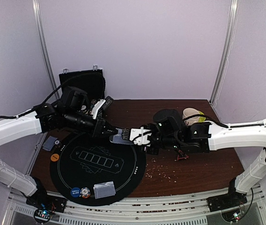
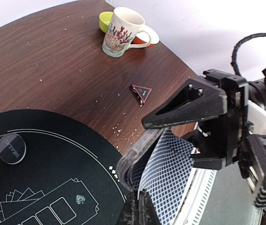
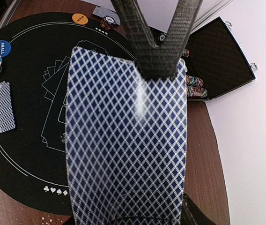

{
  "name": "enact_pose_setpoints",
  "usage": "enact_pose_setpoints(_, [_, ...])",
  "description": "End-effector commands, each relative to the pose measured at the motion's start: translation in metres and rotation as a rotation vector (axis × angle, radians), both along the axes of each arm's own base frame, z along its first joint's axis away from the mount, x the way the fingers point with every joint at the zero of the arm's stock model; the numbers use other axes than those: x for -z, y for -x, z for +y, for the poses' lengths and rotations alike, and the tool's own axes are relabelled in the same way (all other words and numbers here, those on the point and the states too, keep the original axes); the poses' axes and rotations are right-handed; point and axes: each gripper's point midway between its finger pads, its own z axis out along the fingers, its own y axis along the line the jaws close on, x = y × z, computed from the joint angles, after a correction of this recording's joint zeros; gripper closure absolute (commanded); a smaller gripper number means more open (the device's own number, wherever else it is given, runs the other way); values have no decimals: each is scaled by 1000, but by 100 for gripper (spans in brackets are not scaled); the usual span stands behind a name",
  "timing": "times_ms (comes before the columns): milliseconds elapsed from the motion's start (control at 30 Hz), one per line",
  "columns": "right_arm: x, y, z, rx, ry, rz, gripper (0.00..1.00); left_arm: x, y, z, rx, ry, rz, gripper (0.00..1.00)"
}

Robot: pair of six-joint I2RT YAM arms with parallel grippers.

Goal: Distribute texas hold em gaming equipment
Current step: Pick up the poker card from the face-down deck piles.

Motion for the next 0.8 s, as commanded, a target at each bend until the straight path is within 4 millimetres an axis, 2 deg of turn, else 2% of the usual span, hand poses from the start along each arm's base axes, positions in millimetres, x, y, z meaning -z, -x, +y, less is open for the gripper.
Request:
enact_pose_setpoints(0, [-9,-9,-3,37,-35,-12,53,-26,1,4,17,65,-75,100])
enact_pose_setpoints(133, [-8,-12,-6,46,-45,-1,53,-48,2,9,10,135,-125,100])
enact_pose_setpoints(267, [-8,-15,-8,54,-52,8,53,-62,-6,21,-42,169,-155,100])
enact_pose_setpoints(333, [-5,-17,-10,59,-50,14,53,-66,-14,31,-79,166,-167,100])
enact_pose_setpoints(400, [-4,-17,-10,60,-48,18,53,-71,-29,51,-155,126,-210,100])
enact_pose_setpoints(467, [-5,-16,-11,57,-50,24,53,-77,-54,84,-277,-1,-323,100])
enact_pose_setpoints(567, [-8,-13,-12,48,-68,23,53,-70,-86,139,-454,-324,-517,100])
enact_pose_setpoints(767, [-14,-10,-15,37,-88,11,53,-33,-94,192,-380,-791,-815,100])
